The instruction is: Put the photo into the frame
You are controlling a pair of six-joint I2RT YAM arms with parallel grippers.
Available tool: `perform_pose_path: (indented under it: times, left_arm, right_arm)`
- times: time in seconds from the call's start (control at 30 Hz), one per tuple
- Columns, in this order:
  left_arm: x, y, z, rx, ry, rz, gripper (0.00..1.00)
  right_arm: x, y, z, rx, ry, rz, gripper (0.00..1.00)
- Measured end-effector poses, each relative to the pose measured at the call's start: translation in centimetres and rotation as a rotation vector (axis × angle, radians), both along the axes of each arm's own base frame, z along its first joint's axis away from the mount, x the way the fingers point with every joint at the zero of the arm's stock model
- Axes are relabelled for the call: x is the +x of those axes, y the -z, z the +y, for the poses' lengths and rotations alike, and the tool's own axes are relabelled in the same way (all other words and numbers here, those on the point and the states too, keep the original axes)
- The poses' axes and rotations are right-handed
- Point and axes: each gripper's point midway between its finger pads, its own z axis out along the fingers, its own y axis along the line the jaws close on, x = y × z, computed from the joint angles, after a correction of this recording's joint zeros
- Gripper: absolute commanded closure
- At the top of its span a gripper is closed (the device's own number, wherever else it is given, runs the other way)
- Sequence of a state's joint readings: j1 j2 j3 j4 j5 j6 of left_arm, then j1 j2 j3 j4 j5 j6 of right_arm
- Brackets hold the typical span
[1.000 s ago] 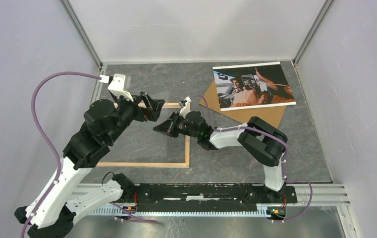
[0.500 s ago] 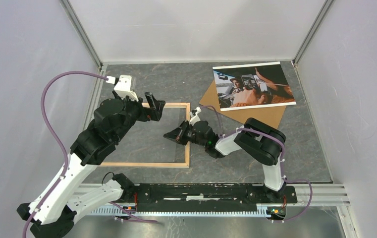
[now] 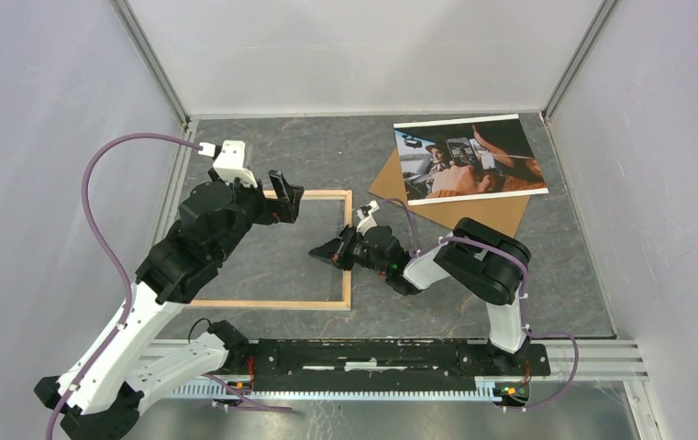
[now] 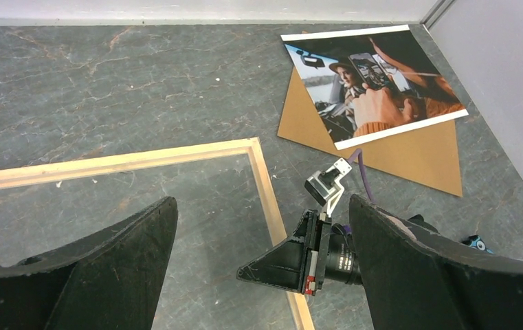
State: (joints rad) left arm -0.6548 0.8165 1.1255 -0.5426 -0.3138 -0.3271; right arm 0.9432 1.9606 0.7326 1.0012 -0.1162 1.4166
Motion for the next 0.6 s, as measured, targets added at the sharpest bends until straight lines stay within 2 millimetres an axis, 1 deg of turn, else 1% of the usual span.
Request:
perform_pose_path:
  times: [0.3, 0.5, 0.6]
  left_arm:
    - [0.1, 0.0, 0.1, 0.0, -0.005, 0.001, 0.0]
    - [0.1, 0.1, 0.2, 0.001, -0.008, 0.001, 0.0]
    - [0.2, 0.2, 0.2, 0.002, -0.007, 0.003, 0.0]
  right_arm:
    - [0.0, -0.1, -0.1, 0.005, -0.029, 0.0, 1.0]
    - [0.3, -1.3, 0.6, 0.029, -0.055, -0.023, 1.0]
    - [0.1, -1.3, 0.6, 0.027, -0.067, -0.025, 1.0]
